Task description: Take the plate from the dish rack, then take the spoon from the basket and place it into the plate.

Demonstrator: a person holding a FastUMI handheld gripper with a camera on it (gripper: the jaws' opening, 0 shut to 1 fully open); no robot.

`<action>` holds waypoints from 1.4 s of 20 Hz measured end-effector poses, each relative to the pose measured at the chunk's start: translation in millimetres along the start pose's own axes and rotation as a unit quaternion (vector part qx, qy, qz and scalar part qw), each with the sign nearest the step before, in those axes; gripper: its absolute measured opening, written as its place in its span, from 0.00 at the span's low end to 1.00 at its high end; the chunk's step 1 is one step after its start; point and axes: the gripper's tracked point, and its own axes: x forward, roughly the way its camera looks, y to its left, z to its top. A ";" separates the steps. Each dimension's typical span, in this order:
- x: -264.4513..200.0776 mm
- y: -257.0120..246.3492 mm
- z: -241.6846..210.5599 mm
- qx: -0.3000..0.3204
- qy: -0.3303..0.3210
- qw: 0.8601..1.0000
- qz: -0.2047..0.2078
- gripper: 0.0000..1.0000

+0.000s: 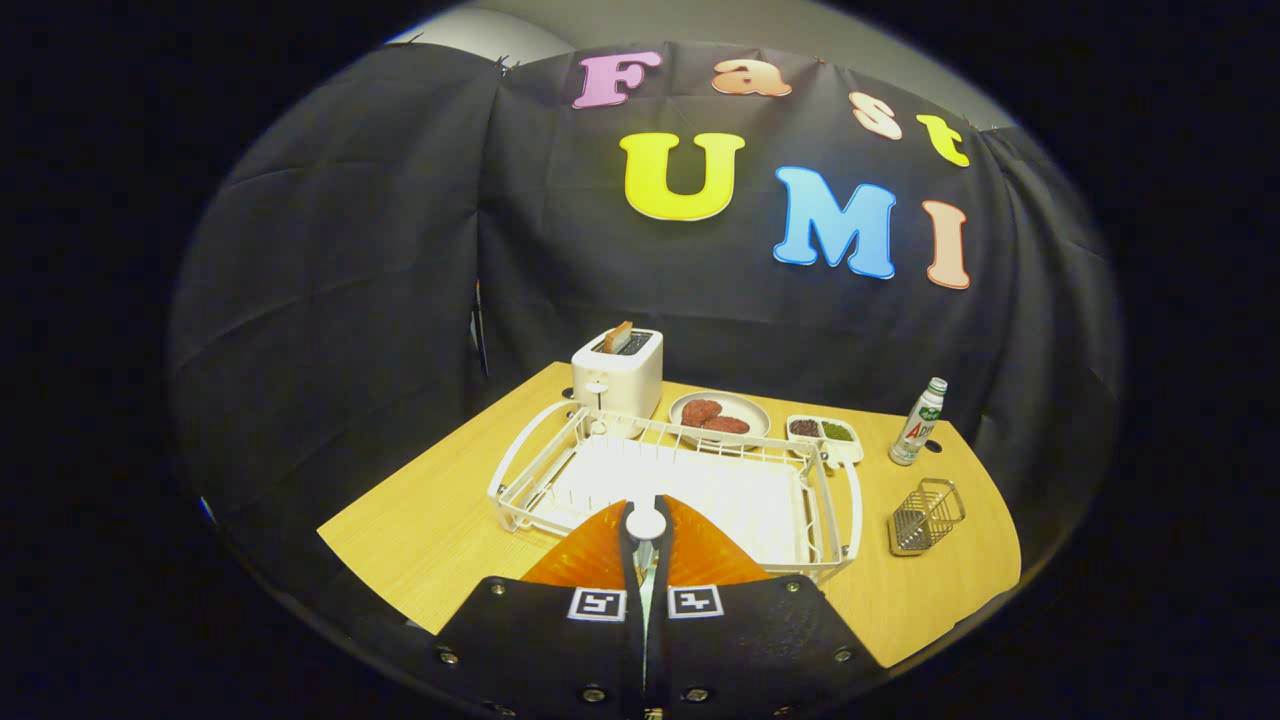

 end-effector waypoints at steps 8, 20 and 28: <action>25.6 29.6 -59.2 0.004 0.065 0.997 0.036 0.01; 21.1 7.4 -57.7 0.017 0.047 0.999 0.009 0.31; 16.5 -13.4 -45.6 0.007 0.024 1.000 -0.017 0.99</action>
